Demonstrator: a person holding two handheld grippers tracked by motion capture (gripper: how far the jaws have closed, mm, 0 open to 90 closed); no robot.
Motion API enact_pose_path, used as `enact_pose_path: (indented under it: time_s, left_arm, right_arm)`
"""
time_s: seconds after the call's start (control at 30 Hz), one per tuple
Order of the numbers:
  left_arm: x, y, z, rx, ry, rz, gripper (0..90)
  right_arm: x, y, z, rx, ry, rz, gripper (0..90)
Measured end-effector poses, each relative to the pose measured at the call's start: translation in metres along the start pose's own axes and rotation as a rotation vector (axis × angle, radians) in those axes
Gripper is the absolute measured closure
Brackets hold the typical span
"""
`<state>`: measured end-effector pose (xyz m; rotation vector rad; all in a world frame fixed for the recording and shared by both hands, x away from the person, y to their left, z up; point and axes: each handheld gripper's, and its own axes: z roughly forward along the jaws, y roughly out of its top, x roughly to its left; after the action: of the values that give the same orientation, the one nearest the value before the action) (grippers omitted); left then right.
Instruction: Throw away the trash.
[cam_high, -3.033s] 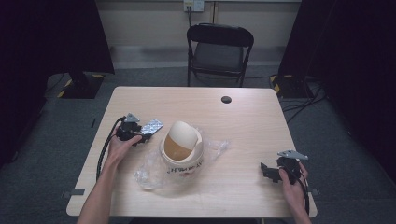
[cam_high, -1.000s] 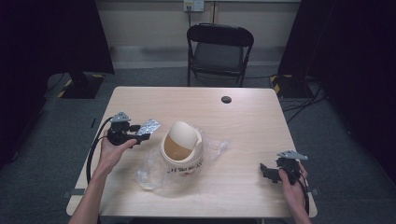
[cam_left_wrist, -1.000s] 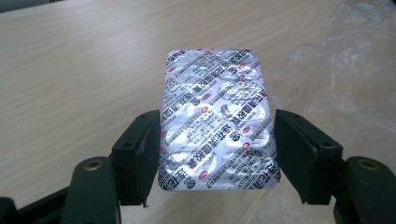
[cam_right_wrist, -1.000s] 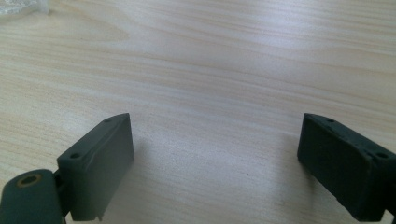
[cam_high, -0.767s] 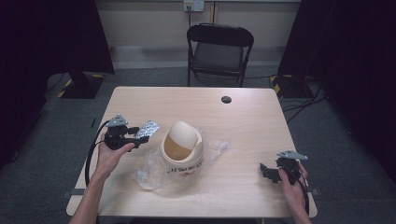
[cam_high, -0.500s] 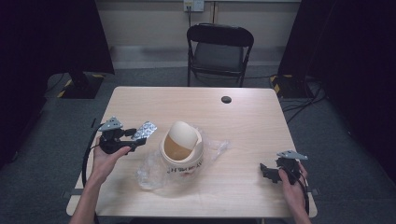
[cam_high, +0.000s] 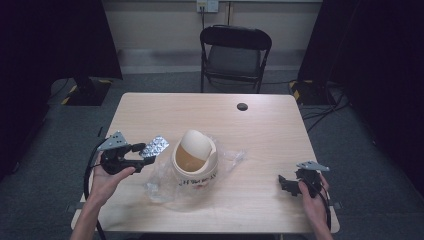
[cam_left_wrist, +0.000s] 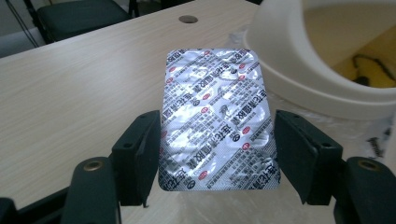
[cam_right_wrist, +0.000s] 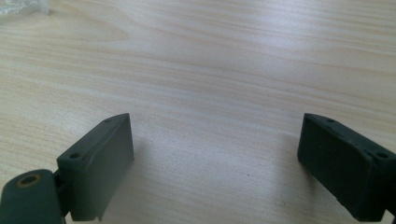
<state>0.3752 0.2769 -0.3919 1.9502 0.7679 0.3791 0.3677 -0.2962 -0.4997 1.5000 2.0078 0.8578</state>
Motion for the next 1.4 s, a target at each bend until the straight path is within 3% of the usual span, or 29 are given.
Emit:
enact_pose_path:
  time_s: [0.17, 0.3, 0.47, 0.6, 0.77, 1.03, 1.4]
  left_arm:
    - [-0.011, 0.005, -0.009, -0.016, -0.031, 0.009, 34.2]
    - [-0.026, 0.013, -0.01, -0.014, -0.067, 0.05, 34.2]
    - [-0.033, 0.017, -0.015, -0.019, -0.1, 0.051, 34.2]
    - [-0.041, 0.018, -0.016, -0.002, -0.106, 0.08, 34.2]
    - [-0.053, 0.024, -0.01, 0.014, -0.144, 0.111, 34.2]
    - [-0.061, 0.032, 0.004, 0.054, -0.184, 0.136, 34.1]
    - [-0.059, 0.037, 0.01, 0.047, -0.198, 0.112, 34.1]
  right_arm:
    - [0.0, 0.0, 0.0, -0.001, 0.0, -0.001, 9.9]
    - [0.0, 0.0, 0.0, -0.001, 0.0, -0.001, 9.9]
    - [0.0, 0.0, 0.0, -0.001, 0.0, -0.001, 9.9]
    - [0.0, 0.0, 0.0, 0.0, 0.0, 0.0, 9.9]
    - [0.0, 0.0, 0.0, 0.0, 0.0, 0.0, 9.9]
    - [0.0, 0.0, 0.0, 0.001, 0.0, 0.001, 9.9]
    - [0.0, 0.0, 0.0, -0.001, 0.0, -0.001, 9.9]
